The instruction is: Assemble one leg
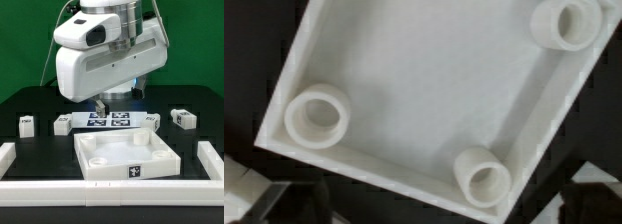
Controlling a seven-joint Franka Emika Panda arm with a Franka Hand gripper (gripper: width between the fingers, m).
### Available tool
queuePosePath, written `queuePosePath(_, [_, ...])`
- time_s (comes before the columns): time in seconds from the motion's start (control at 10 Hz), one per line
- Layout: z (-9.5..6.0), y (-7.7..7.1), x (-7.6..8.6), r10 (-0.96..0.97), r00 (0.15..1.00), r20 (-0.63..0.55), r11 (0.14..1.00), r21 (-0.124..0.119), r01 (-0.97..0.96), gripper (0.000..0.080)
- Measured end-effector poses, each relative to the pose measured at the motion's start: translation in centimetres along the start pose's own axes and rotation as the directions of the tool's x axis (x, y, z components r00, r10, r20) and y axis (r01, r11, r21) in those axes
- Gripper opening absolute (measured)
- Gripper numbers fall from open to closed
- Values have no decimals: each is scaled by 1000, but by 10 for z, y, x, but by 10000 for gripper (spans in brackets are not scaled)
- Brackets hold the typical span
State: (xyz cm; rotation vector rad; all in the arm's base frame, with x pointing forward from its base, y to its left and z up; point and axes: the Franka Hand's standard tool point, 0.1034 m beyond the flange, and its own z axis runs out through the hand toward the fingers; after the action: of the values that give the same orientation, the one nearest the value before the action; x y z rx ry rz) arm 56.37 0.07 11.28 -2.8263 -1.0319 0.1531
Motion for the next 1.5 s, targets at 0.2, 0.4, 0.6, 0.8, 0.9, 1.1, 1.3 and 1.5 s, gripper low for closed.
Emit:
queuePosePath(0.2, [12, -4, 0, -85, 995, -45, 994, -79, 81, 649])
queuePosePath(0.4, [25, -17, -12, -231, 973, 13, 968, -98, 232, 649])
queuePosePath(0.6, [30, -18, -17, -299, 953, 38, 949, -91, 301, 649])
queuePosePath(0.8, [30, -18, -17, -297, 954, 38, 950, -91, 300, 649])
queuePosePath(0.9, [31, -18, -17, -297, 954, 38, 950, -91, 300, 649])
queuePosePath(1.1, [31, -14, -14, -415, 910, 21, 900, -137, 414, 649])
queuePosePath(1.3, [46, -26, -26, -573, 818, 45, 808, -133, 574, 649])
queuePosePath(1.5, [54, -29, -30, -635, 770, 63, 761, -118, 638, 649])
